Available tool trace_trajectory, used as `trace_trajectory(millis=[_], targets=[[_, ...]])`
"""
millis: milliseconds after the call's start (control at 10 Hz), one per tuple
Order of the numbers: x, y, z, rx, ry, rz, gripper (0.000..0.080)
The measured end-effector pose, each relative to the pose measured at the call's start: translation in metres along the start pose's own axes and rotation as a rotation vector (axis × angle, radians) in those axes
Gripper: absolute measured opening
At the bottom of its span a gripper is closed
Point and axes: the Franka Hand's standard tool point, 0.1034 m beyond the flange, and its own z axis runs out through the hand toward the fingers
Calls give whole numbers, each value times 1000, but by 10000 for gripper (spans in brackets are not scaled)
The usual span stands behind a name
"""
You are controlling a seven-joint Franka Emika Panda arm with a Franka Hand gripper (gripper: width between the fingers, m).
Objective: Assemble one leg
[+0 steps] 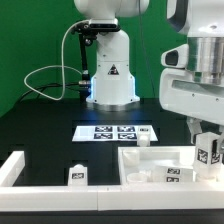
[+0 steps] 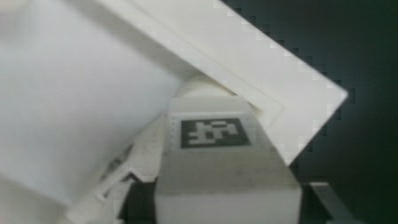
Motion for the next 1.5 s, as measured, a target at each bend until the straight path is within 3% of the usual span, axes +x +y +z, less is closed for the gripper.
trace_trajectory(millis=[200,400,600,700,800,1200,1400,1500], targets=[[5,4,1,51,-127,404,288],[5,5,1,55,-142,465,288],[5,5,2,55,-140,433,546],[2,6,4,55,-130,219,546],[-2,7,3,50,-137,33,621],[2,9,5,57,-131,-176,649],[-8,7,5,29,-74,-555,649],[-13,2,4,55,-55,-715,649]])
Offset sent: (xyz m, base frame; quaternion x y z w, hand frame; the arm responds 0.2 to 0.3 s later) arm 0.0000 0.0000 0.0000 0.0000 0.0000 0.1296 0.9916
